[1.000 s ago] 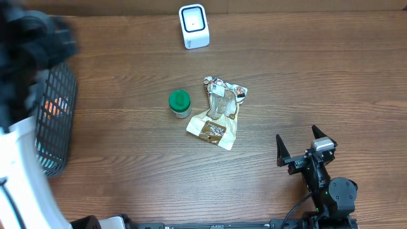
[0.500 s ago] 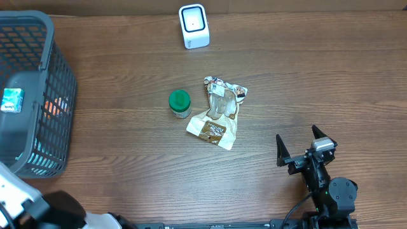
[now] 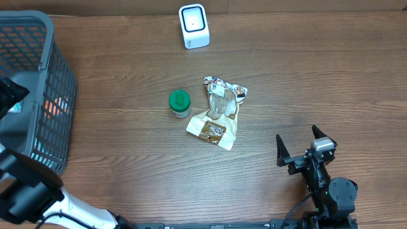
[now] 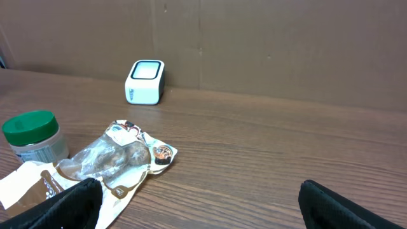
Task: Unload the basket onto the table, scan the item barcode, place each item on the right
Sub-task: 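Move the left gripper back into the basket toward the orange box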
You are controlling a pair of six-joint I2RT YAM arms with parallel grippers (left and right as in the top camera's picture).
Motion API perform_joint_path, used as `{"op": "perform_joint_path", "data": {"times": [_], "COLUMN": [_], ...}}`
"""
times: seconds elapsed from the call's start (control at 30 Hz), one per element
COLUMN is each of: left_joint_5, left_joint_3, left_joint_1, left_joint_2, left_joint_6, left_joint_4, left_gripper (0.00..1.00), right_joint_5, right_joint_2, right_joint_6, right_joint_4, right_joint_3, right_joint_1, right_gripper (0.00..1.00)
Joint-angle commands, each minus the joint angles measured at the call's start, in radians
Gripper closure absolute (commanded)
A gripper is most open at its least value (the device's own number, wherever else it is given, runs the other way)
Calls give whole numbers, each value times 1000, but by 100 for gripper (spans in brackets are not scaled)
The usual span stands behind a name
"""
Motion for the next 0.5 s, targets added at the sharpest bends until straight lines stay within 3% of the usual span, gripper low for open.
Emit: {"op": "perform_joint_path", "data": {"times": [0.0,0.17,0.47], "left_joint_5": [82,77,23], "left_joint_3": [-4,-4,-5], "left_joint_1": [-8,-26,-72], "left_joint_2": [75,169,216], "left_joint_6": [95,101,101], "left_joint_4": [13,42,113], "left_gripper": [37,49,51], "right_joint_5": [-5,-5,-6], "right_joint_2": [-12,-12,-12], "right_joint_6": [-1,-1,-2], "right_joint_4": [3,4,3], "right_joint_3": [1,1,1], "right_joint_1": [5,5,5], "right_gripper": [0,0,0]}}
